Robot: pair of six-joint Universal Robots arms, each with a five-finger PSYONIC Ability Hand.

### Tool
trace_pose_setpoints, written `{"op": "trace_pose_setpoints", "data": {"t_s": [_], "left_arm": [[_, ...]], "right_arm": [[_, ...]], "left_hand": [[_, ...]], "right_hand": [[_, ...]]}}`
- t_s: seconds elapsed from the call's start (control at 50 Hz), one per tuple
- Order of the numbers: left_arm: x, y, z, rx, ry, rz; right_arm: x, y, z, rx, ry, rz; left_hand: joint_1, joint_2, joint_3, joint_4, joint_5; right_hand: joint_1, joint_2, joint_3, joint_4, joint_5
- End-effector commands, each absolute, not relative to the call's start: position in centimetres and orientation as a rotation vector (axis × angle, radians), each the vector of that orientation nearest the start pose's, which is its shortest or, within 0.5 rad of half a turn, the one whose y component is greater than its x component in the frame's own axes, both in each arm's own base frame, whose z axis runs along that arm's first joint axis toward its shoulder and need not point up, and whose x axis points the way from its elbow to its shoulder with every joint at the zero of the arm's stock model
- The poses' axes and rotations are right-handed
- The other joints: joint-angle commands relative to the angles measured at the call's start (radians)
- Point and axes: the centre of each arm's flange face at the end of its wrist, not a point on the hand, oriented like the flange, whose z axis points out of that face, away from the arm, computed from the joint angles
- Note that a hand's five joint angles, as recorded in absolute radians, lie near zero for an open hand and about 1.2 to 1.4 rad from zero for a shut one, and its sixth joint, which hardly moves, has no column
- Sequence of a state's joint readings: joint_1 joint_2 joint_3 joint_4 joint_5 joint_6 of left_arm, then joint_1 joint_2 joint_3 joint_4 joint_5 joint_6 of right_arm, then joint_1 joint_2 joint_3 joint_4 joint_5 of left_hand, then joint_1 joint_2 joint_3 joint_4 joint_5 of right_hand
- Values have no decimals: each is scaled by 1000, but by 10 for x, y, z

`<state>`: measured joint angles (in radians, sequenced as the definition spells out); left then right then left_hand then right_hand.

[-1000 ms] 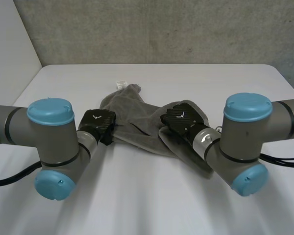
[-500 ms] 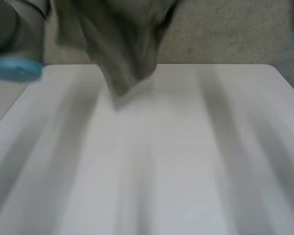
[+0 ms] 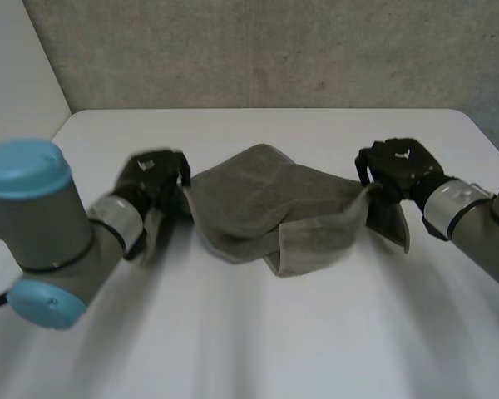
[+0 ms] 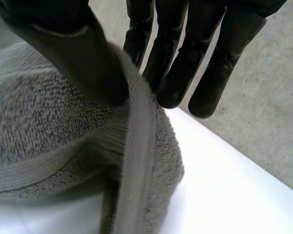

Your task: Fold the towel.

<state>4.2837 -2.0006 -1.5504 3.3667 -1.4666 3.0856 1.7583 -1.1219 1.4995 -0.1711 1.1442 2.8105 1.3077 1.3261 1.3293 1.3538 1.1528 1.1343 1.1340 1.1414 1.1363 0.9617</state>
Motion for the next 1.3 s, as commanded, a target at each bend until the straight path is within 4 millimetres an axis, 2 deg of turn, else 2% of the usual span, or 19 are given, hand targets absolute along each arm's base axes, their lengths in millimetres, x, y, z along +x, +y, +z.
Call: {"op": "trace_pose_setpoints", "data": {"t_s": [0.02, 0.04, 0.16, 0.24, 0.28, 0.3, 0.34, 0.36, 0.4, 0.5, 0.52, 0.56, 0.62, 0.7, 0.72, 0.82, 1.0, 1.22, 1.3], "left_arm": [[-284, -268, 159, 666, 2768, -2072], [-284, -268, 158, 664, 2770, -2067], [-281, -270, 167, 649, 2747, -2101], [-281, -271, 175, 643, 2728, -2133], [-281, -271, 180, 643, 2715, -2152], [-281, -271, 180, 643, 2715, -2152], [-281, -271, 182, 643, 2711, -2158], [-281, -271, 183, 644, 2705, -2165], [-281, -271, 183, 644, 2703, -2167], [-281, -271, 184, 636, 2698, -2173], [-281, -272, 184, 634, 2696, -2175], [-281, -272, 183, 634, 2697, -2173], [-281, -272, 182, 628, 2700, -2168], [-279, -274, 182, 619, 2700, -2165], [-279, -274, 182, 619, 2700, -2165], [-279, -275, 182, 613, 2697, -2169], [-278, -275, 179, 612, 2705, -2155], [-278, -275, 179, 611, 2702, -2160], [-278, -275, 179, 611, 2702, -2160]], "right_arm": [[226, -336, 182, -1051, 2100, -1891], [223, -337, 185, -1062, 2119, -1909], [220, -336, 198, -1054, 2156, -1939], [220, -326, 206, -1059, 2164, -1926], [229, -309, 206, -1087, 2150, -1878], [229, -309, 206, -1087, 2149, -1877], [250, -281, 211, -1166, 2069, -1845], [251, -281, 211, -1166, 2069, -1845], [272, -253, 215, -1235, 1981, -1818], [298, -226, 211, -1328, 1876, -1767], [298, -226, 211, -1328, 1875, -1767], [312, -218, 195, -1424, 1842, -1713], [319, -216, 188, -1494, 1814, -1695], [335, -213, 158, -1774, 1741, -1666], [338, -215, 150, -1873, 1716, -1670], [341, -228, 133, -2040, 1713, -1691], [346, -238, 125, -2053, 1717, -1704], [348, -245, 118, -2052, 1727, -1704], [349, -247, 114, -2051, 1728, -1707]], "left_hand": [[89, 70, 67, 42, 69], [89, 70, 67, 42, 69], [89, 70, 67, 42, 69], [89, 70, 67, 42, 69], [89, 70, 67, 42, 69], [89, 70, 67, 42, 69], [89, 70, 67, 42, 69], [89, 70, 67, 42, 69], [89, 70, 67, 42, 69], [89, 70, 67, 42, 69], [89, 70, 67, 42, 69], [89, 70, 67, 42, 69], [89, 70, 67, 42, 69], [89, 70, 67, 42, 69], [89, 70, 67, 42, 69], [89, 70, 67, 42, 69], [89, 70, 67, 42, 69], [89, 70, 67, 42, 69], [89, 70, 67, 42, 69]], "right_hand": [[-554, -554, -561, -556, -556], [-678, -678, -685, -680, -680], [-800, -799, -807, -802, -802], [-826, -826, -833, -828, -828], [-826, -826, -833, -828, -828], [-826, -826, -833, -828, -828], [-826, -826, -833, -828, -828], [-826, -826, -833, -828, -828], [-823, -823, -830, -825, -825], [-806, -805, -813, -808, -808], [-806, -805, -813, -808, -808], [-797, -797, -804, -799, -799], [-797, -797, -804, -799, -799], [-788, -788, -795, -790, -790], [-782, -782, -789, -784, -784], [-738, -738, -745, -740, -740], [-718, -717, -725, -720, -720], [-538, -538, -546, -540, -540], [-401, -401, -408, -403, -403]]}}
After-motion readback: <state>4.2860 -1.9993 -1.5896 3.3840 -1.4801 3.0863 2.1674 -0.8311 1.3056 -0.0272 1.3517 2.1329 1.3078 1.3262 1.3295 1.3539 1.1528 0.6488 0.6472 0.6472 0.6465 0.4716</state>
